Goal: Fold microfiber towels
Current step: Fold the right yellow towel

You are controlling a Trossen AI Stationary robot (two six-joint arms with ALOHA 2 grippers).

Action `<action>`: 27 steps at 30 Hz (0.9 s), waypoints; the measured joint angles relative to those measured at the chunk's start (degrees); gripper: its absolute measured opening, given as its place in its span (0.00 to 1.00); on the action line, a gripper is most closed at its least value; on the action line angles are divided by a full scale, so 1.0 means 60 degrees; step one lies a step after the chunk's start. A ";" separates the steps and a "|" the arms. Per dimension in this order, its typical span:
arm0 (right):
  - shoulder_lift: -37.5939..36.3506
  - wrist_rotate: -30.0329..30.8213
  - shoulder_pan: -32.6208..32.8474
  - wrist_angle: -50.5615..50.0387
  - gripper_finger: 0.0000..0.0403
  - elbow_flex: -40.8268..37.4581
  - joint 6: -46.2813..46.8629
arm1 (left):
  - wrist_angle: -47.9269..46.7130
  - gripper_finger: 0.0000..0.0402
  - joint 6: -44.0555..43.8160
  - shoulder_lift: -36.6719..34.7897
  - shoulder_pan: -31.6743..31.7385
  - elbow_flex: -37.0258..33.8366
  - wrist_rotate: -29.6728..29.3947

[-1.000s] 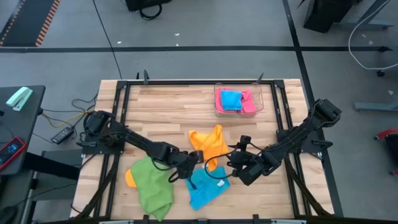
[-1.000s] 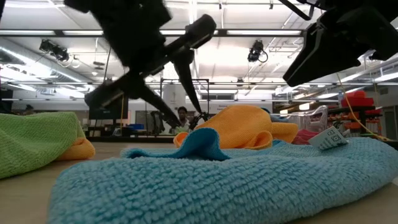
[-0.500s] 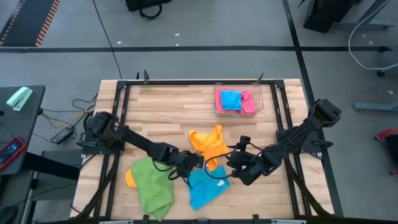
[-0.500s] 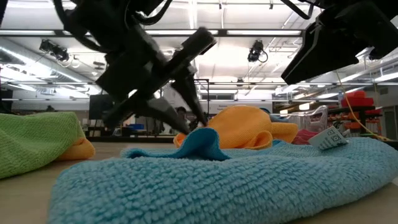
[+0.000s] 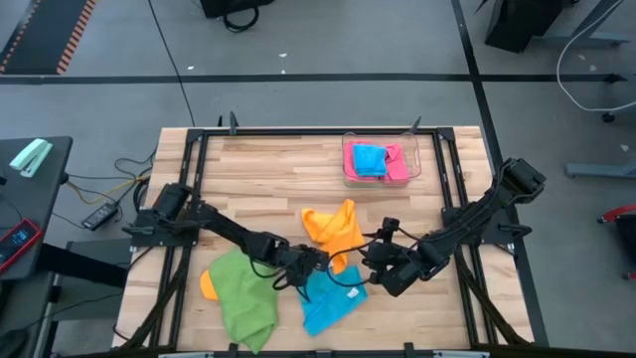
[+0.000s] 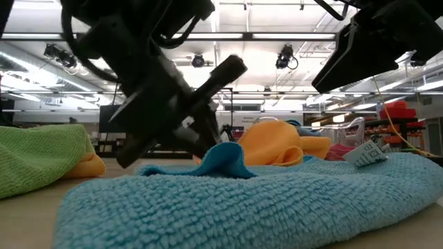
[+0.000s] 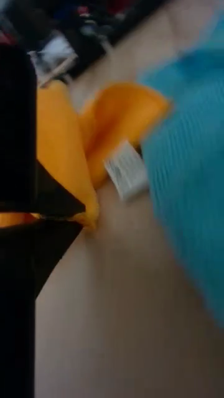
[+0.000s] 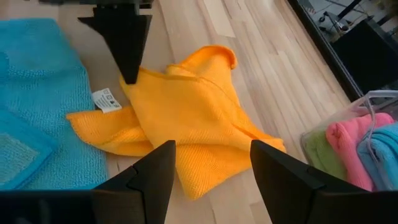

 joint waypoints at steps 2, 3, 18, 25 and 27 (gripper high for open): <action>-0.0001 -0.0296 0.0029 -0.0115 0.54 0.0000 -0.0198 | 0.0501 0.03 -0.0863 -0.0103 0.0010 0.0000 0.0020; -0.0009 -0.0495 0.0086 -0.0145 0.54 0.0000 -0.0261 | 0.0810 0.04 -0.1366 -0.0184 0.0010 0.0000 0.0001; -0.0135 -0.0616 0.0473 0.0948 0.54 0.0007 -0.1079 | -0.1616 0.03 -0.7364 -0.0425 0.0808 0.4414 -0.2119; -0.0164 -0.0636 0.0688 0.0201 0.54 0.0007 -0.0609 | -0.5206 0.04 -1.0122 -0.0425 0.1316 0.7368 -0.2145; -0.0218 -0.0542 0.0696 0.0051 0.54 0.0007 -0.0369 | -0.6236 0.03 -1.0980 -0.0425 0.1406 0.8207 -0.2142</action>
